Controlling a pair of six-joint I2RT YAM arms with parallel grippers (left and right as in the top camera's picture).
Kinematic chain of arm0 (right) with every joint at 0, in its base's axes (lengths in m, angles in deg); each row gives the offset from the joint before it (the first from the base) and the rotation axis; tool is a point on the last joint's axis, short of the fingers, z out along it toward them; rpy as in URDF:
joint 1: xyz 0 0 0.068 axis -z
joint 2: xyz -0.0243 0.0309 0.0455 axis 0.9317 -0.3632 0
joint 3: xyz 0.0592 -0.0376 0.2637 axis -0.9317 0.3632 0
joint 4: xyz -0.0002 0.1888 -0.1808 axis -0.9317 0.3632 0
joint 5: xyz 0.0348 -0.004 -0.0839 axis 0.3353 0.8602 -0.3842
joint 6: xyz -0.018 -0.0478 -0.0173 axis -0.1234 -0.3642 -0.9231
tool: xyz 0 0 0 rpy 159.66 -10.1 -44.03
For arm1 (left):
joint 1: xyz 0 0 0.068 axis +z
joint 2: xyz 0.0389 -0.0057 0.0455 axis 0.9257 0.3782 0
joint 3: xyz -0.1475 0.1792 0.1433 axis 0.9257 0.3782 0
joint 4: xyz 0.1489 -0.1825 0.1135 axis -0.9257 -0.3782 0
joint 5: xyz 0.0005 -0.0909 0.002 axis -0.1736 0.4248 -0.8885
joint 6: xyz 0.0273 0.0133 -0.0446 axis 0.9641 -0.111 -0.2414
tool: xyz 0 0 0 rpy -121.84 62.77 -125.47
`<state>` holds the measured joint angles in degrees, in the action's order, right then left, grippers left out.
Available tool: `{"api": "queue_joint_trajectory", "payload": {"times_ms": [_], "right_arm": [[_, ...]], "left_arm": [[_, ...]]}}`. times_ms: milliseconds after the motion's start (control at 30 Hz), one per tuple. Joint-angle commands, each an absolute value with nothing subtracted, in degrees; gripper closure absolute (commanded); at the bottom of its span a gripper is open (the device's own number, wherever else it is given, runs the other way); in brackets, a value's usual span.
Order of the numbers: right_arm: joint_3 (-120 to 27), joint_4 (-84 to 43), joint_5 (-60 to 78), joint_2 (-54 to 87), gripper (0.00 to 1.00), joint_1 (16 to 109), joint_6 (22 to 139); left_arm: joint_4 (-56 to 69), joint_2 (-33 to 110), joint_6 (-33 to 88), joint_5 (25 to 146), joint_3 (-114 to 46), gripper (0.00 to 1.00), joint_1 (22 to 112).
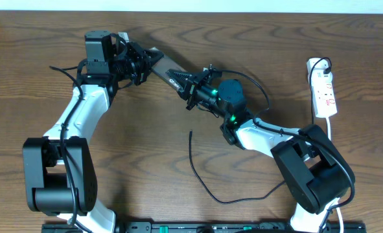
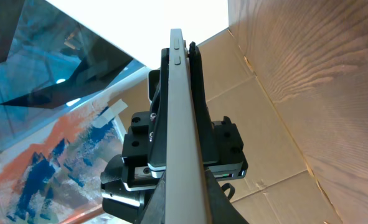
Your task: Plug charger to phone and switch on socket
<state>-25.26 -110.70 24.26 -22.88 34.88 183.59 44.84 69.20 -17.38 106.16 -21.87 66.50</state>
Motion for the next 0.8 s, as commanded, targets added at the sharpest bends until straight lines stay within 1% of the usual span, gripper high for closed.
{"api": "queue_joint_trajectory", "payload": {"times_ms": [0, 100, 133, 200, 333, 433, 533, 600, 767], "right_arm": [[-25.7, -110.4, 25.1, -22.4, 0.98, 34.3, 182.2], [-25.7, -110.4, 25.1, -22.4, 0.98, 34.2, 182.2], [-25.8, -110.4, 25.1, -22.4, 0.93, 34.2, 182.2], [-25.7, -110.4, 25.1, -22.4, 0.80, 34.2, 182.2], [-25.7, -110.4, 25.1, -22.4, 0.48, 34.2, 182.2], [-25.7, -110.4, 25.1, -22.4, 0.31, 34.2, 182.1], [-25.7, -110.4, 25.1, -22.4, 0.11, 34.2, 181.7], [-25.7, -110.5, 25.1, -22.4, 0.01, 34.3, 181.7], [-25.7, -110.5, 25.8, -22.4, 0.01, 34.9, 181.6]], "left_arm": [[45.1, 67.8, -14.2, 107.3, -21.8, 0.93, 65.8], [45.1, 67.8, -14.2, 107.3, -21.8, 0.92, 65.8], [45.1, 67.8, -14.2, 107.3, -21.8, 0.93, 65.8], [45.1, 67.8, -14.2, 107.3, -21.8, 0.93, 65.8], [45.1, 67.8, -14.2, 107.3, -21.8, 0.93, 65.8], [45.1, 67.8, -14.2, 107.3, -21.8, 0.93, 65.8], [45.1, 67.8, -14.2, 107.3, -21.8, 0.92, 65.8], [45.1, 67.8, -14.1, 107.3, -21.8, 0.93, 66.0], [45.1, 67.8, -13.9, 107.8, -21.8, 0.93, 68.2]]}}
